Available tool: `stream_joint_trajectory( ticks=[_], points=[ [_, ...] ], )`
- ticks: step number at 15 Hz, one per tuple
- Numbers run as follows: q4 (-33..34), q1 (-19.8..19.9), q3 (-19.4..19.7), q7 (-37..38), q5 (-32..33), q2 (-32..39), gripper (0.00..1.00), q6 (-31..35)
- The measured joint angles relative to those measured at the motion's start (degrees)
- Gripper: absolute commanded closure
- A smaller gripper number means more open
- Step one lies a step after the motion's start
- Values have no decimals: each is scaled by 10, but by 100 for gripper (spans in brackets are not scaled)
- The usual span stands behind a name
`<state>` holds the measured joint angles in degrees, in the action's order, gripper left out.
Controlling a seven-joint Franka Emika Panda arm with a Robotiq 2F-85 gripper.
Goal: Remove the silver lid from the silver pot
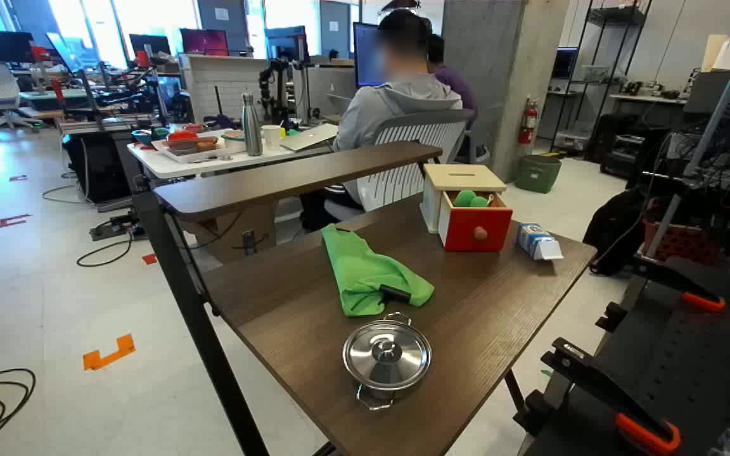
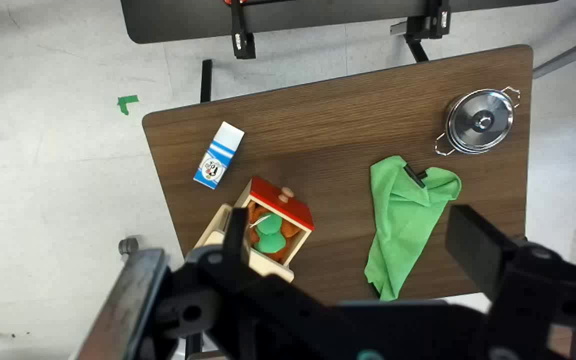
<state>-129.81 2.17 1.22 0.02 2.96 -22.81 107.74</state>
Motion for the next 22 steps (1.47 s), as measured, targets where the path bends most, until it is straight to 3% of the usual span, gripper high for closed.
stream_joint_trajectory(
  ticks=[16, 22],
  points=[
    [-1, 0, 0, 0, 0, 0, 0, 0],
    [-57, -31, -25, -1, -2, 1, 0, 24]
  ],
)
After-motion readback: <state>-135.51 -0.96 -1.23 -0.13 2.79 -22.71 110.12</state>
